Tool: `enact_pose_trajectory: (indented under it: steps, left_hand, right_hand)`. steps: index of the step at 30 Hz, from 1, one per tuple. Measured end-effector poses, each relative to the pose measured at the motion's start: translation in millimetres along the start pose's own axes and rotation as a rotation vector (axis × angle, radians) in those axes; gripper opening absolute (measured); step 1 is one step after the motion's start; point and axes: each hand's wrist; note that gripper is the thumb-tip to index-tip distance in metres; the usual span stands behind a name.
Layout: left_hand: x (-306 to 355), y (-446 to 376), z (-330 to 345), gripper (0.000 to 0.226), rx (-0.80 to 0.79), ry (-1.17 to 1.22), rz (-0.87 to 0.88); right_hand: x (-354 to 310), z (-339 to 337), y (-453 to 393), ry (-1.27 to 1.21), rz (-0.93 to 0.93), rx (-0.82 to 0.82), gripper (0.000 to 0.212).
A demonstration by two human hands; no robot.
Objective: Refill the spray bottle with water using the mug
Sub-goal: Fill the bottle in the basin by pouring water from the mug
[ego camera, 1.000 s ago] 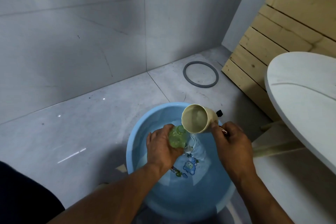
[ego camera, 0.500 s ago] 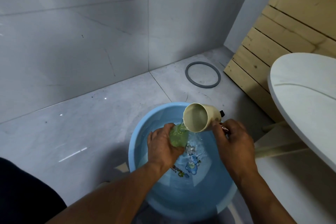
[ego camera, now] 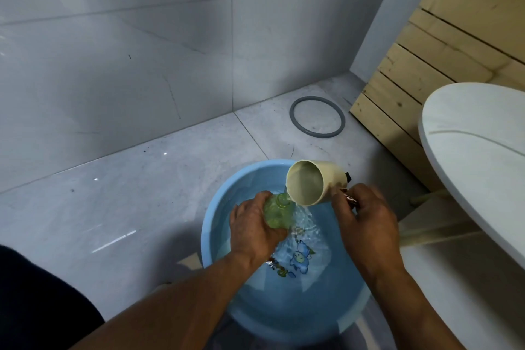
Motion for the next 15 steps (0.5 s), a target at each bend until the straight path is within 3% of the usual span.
enact_pose_trajectory:
  steps: [15]
  left_hand:
    - [0.3,0.3,0.2,0.070,0.006,-0.005,0.007]
  right_hand:
    - [2.2,1.3,-1.1,0.041,-0.035,0.022,0.026]
Point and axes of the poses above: each hand's wrist, its own y-axis away from the middle knuckle, its own z-axis out of the palm, x = y × z, and after that the axes turned 6 degrees about x, right-handed
